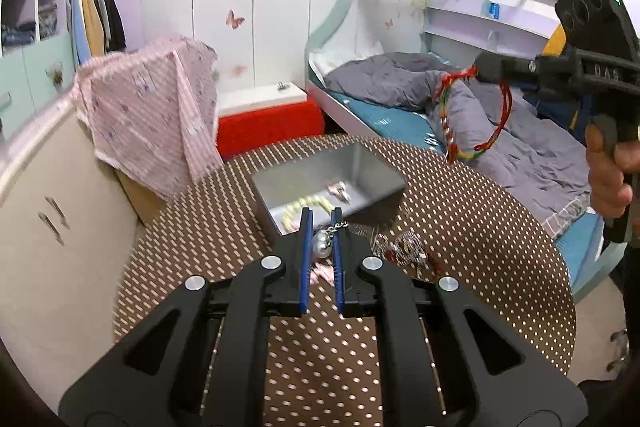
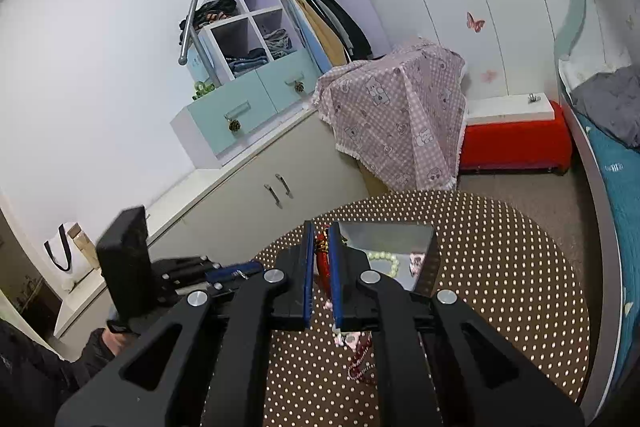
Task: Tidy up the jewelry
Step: 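Carry the red necklace over the grey tray and release it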
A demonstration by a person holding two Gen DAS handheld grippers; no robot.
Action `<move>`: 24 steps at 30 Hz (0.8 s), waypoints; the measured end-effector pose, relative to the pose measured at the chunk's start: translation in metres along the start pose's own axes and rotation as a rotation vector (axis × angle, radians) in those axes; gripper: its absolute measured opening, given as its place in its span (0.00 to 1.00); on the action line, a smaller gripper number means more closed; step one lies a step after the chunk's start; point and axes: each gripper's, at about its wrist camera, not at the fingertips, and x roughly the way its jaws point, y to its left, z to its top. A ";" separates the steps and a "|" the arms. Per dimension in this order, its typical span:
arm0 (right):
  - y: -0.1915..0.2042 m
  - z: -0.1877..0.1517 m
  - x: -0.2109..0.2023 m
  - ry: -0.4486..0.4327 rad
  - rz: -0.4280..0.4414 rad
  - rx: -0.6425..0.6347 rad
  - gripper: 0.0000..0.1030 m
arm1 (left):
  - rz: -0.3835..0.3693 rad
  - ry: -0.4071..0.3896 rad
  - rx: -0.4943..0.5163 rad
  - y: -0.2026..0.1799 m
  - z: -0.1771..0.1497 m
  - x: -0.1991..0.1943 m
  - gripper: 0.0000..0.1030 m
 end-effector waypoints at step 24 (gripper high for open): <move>-0.015 0.048 0.064 0.072 -0.047 0.011 0.06 | -0.003 0.139 -0.069 0.021 0.091 0.055 0.09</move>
